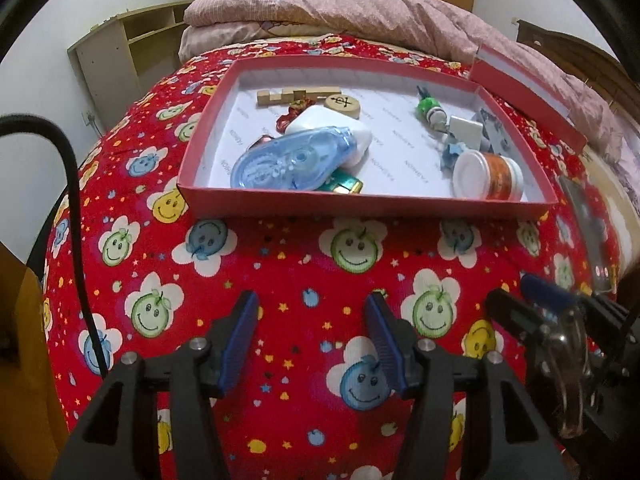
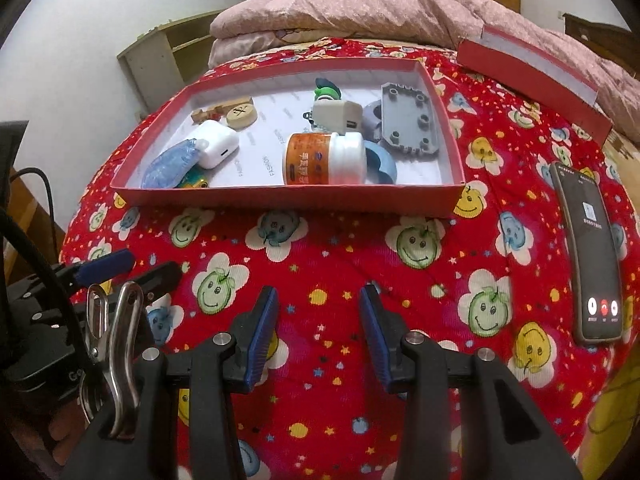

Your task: Organize rigid objects

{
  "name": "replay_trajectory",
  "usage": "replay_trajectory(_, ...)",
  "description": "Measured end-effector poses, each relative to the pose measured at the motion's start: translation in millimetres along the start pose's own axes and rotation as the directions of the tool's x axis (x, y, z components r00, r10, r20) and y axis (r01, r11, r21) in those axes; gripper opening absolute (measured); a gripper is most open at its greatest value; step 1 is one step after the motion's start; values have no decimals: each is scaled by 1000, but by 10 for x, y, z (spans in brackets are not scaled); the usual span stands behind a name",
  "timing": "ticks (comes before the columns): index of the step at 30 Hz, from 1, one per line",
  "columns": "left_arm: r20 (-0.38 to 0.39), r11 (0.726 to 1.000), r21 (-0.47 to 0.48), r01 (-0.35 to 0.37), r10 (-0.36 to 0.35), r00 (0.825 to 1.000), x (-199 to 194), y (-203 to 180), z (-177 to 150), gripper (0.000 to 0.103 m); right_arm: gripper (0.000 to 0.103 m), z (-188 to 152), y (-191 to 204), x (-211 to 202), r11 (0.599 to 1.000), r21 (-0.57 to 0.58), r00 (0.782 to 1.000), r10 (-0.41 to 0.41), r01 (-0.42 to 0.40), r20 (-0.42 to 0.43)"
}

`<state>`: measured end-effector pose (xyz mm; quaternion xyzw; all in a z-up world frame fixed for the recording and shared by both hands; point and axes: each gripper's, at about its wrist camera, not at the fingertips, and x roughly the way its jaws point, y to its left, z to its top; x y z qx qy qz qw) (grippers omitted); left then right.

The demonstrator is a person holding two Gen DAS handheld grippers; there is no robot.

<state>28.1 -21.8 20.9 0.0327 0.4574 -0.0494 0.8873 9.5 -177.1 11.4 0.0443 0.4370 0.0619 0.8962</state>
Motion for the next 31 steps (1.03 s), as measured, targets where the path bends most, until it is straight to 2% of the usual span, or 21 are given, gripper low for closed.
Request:
replay_trajectory(9,6,1000,7,-4,4,1000,4,-28,-11,65,48,-17,25,8,1000,-5,1000,-2,2,18)
replay_trajectory(17,-3,1000,-3,-13,13,1000,37,-32,7,77,48,-14,22,7,1000,-1,1000,-2,2,24)
replay_trajectory(31,-1,1000,-12,-18,18,1000,46,-22,2,79,48,-11,9,3,1000,3,1000,0,-1,31)
